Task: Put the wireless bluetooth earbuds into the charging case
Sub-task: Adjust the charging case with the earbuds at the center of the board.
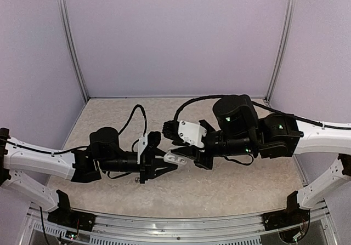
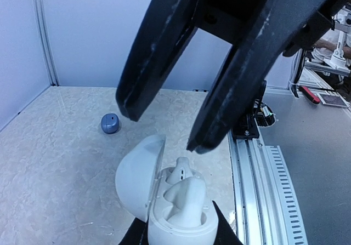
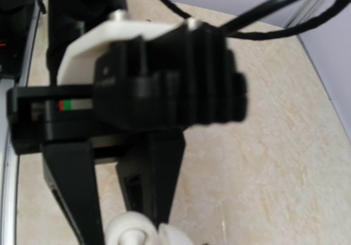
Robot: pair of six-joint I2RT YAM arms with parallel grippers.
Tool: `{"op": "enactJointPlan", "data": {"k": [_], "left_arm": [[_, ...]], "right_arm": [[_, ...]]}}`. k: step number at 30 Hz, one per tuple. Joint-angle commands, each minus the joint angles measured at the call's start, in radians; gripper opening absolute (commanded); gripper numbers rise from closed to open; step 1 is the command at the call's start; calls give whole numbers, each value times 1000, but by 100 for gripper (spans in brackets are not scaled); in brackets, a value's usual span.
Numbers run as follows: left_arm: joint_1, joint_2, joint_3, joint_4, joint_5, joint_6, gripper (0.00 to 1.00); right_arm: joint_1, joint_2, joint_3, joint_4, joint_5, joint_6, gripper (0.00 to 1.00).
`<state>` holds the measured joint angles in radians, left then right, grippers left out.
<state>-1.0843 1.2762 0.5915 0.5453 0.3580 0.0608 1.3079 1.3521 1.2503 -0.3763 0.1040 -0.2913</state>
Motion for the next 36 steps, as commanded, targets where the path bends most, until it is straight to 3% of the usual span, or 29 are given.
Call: {"op": "enactJointPlan", "data": {"k": [1, 36], "left_arm": [[0, 8, 30, 15, -6, 7, 0], [7, -11, 28, 8, 6, 17, 0]], "right_arm": [[15, -23, 38, -27, -10, -8, 20], [50, 89, 76, -133, 103, -49, 9]]}}
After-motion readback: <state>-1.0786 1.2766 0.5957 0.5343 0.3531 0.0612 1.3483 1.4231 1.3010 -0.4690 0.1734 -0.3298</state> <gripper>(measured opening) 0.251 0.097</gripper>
